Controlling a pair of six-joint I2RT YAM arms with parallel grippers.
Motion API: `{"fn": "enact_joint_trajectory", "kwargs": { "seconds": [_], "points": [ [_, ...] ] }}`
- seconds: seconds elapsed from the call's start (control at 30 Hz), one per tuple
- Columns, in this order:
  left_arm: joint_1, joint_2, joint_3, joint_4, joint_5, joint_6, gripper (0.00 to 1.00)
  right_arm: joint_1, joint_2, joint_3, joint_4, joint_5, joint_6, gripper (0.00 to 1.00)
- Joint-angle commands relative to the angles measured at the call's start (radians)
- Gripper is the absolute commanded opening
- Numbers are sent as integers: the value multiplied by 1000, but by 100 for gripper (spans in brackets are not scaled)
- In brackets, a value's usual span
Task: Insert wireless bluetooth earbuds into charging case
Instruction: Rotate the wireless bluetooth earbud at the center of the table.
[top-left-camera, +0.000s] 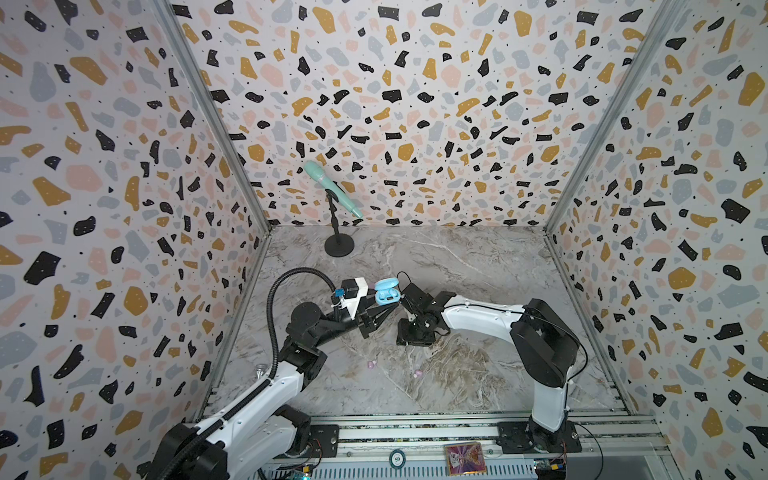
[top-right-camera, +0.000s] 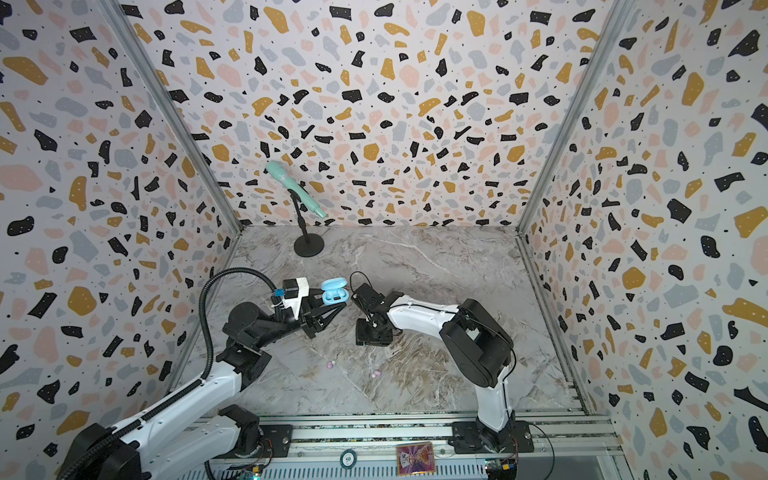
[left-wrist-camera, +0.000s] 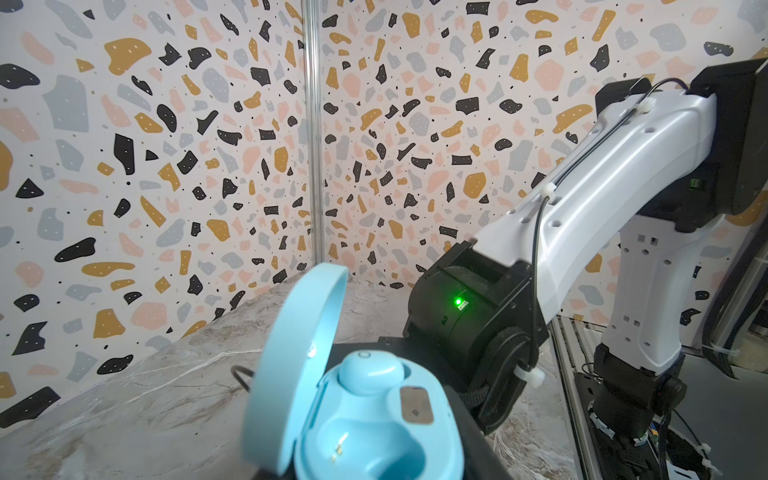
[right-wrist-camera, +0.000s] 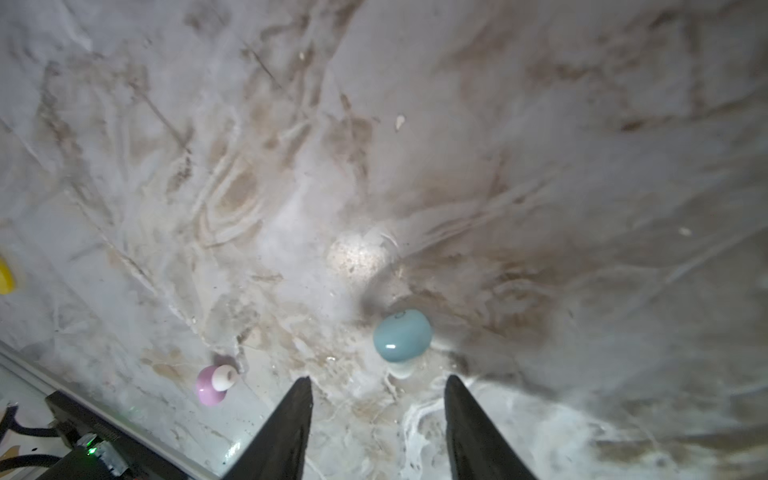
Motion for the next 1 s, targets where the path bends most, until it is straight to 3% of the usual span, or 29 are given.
{"fn": "enact_joint_trajectory", "kwargs": {
  "seconds": [0.0, 0.6, 0.97],
  "points": [
    [8, -27, -16, 70, -6, -13, 12, 6, 14, 58, -39, 12, 27, 51],
    [14, -42, -23, 73, -16, -15, 12, 15, 128, 179, -137, 80, -38, 45],
    [17, -36, -24, 82, -16, -24, 12, 31, 149, 188, -182, 126, -71, 36]
  ]
}}
